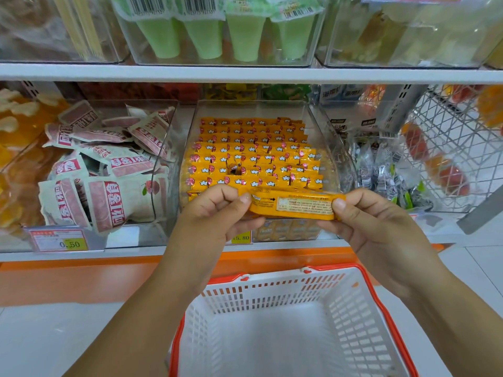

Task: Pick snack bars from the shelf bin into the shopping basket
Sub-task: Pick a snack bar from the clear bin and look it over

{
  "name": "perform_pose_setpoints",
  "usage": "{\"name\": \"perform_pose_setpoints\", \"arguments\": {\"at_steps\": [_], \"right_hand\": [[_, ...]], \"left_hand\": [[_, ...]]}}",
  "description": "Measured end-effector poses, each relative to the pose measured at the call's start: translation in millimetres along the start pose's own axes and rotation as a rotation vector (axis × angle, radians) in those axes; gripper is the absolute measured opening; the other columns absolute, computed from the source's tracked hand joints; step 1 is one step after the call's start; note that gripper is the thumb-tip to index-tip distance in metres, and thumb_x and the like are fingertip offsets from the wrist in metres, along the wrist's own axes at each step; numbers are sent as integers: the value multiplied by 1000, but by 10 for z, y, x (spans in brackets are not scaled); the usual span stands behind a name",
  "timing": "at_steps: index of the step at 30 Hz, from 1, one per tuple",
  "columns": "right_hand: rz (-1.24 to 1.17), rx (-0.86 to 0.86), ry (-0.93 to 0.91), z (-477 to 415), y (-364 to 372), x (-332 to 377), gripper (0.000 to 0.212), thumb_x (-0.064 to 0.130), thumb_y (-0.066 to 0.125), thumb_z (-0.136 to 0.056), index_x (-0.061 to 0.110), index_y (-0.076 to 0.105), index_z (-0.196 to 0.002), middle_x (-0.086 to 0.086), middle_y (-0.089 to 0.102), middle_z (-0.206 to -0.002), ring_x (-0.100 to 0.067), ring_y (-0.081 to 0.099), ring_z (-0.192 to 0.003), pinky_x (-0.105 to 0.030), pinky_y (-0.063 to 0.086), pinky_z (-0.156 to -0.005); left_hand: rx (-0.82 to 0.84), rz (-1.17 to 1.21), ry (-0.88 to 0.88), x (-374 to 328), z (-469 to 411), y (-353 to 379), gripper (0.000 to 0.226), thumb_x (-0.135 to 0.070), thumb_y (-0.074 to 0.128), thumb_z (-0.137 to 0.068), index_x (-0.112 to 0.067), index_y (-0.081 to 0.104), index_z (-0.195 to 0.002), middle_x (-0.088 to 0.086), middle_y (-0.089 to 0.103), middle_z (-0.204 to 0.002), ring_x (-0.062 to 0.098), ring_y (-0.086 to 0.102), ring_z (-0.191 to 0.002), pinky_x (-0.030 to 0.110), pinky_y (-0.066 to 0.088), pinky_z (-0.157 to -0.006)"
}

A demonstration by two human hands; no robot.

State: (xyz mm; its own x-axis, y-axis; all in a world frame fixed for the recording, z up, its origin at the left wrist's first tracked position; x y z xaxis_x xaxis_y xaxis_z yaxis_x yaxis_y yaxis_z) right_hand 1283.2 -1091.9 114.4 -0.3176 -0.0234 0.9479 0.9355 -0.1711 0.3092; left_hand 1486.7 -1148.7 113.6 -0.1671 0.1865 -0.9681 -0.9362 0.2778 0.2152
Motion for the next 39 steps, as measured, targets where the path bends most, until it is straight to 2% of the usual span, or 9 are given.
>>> {"name": "perform_pose_setpoints", "arguments": {"at_steps": [4, 8, 12, 15, 19, 27, 31, 35, 39], "right_hand": [[44, -87, -59, 21, -22, 13, 17, 26, 72, -64, 15, 66, -75, -16, 73, -93, -34, 72, -84, -24, 58, -64], [136, -135, -189, 61, -17, 92, 14, 30, 73, -66, 24, 66, -78, -11, 73, -95, -31, 69, -66, -28, 57, -61], [159, -94, -162, 57, 8, 33, 41, 55, 81, -62, 24, 73, -88, -12, 74, -95, -31, 73, -78, -27, 58, -71], [113, -34, -123, 39, 14, 14, 50, 46, 89, -56, 22, 70, -96, -13, 74, -102, -31, 73, -87, -28, 58, -76], [68, -23, -87, 33, 15, 30, 45, 22, 75, -60, 7, 62, -100, -12, 75, -100, -28, 73, -82, -25, 58, -71], [5, -33, -50, 20, 23, 28, 50, 23, 70, -63, -2, 64, -105, -18, 74, -94, -25, 74, -81, -23, 58, -67], [-6, 14, -31, 14, 61, -10, 40, 24, 73, -65, 10, 70, -103, -15, 74, -95, -28, 73, -90, -25, 57, -74], [100, -3, -107, -29, 99, -21, 37, 47, 85, -62, 25, 71, -88, -11, 73, -95, -31, 71, -90, -29, 56, -73], [64, -76, -96, -181, 88, -66, 23, 34, 79, -68, 21, 64, -80, -7, 69, -77, -38, 72, -88, -30, 58, -70]], "left_hand": [[-53, -83, 72, -81, 24, 12, 15, -9, 59, -93, -16, 51, -103, 7, 77, -86, 25, 75, -79, 31, 62, -73], [-77, -141, 136, -130, 66, 32, 11, -9, 62, -92, -19, 63, -97, 3, 77, -82, 22, 75, -71, 23, 59, -63], [-72, -97, 107, -108, 60, 11, 16, -19, 68, -79, -20, 72, -94, 3, 77, -85, 20, 75, -77, 22, 59, -66], [-44, -71, 71, -107, 45, -7, 31, -22, 70, -66, -20, 72, -96, 3, 78, -90, 20, 75, -80, 20, 58, -66], [-34, -48, 42, -103, 36, -34, 22, -14, 69, -73, -19, 73, -94, 4, 78, -86, 18, 75, -77, 17, 57, -64], [-35, -188, 58, -78, 6, -31, 18, -9, 56, -95, -16, 71, -99, 5, 78, -83, 16, 75, -78, 17, 57, -67], [-47, -273, 32, -39, -42, -63, 19, -25, 54, -96, -16, 71, -94, 3, 77, -80, 17, 75, -77, 23, 60, -73], [-74, -366, 18, 10, -100, -48, 28, -29, 51, -98, -13, 68, -83, 4, 75, -69, 16, 73, -64, 22, 59, -58], [-123, -631, 129, 10, -238, -66, 36, -37, 48, -99, -18, 66, -75, -2, 70, -62, 4, 67, -61, 22, 54, -55]]}}
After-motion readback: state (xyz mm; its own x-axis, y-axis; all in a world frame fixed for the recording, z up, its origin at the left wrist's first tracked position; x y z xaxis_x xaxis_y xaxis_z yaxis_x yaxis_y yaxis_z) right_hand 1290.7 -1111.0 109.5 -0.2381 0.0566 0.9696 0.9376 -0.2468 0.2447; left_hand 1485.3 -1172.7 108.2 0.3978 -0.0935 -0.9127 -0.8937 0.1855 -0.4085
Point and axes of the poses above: each hand's wrist, its own z-axis away from the middle knuckle, its own y-axis out of the palm, x = y × z, the point moved 6 cm from there along -z, towards the middle knuckle
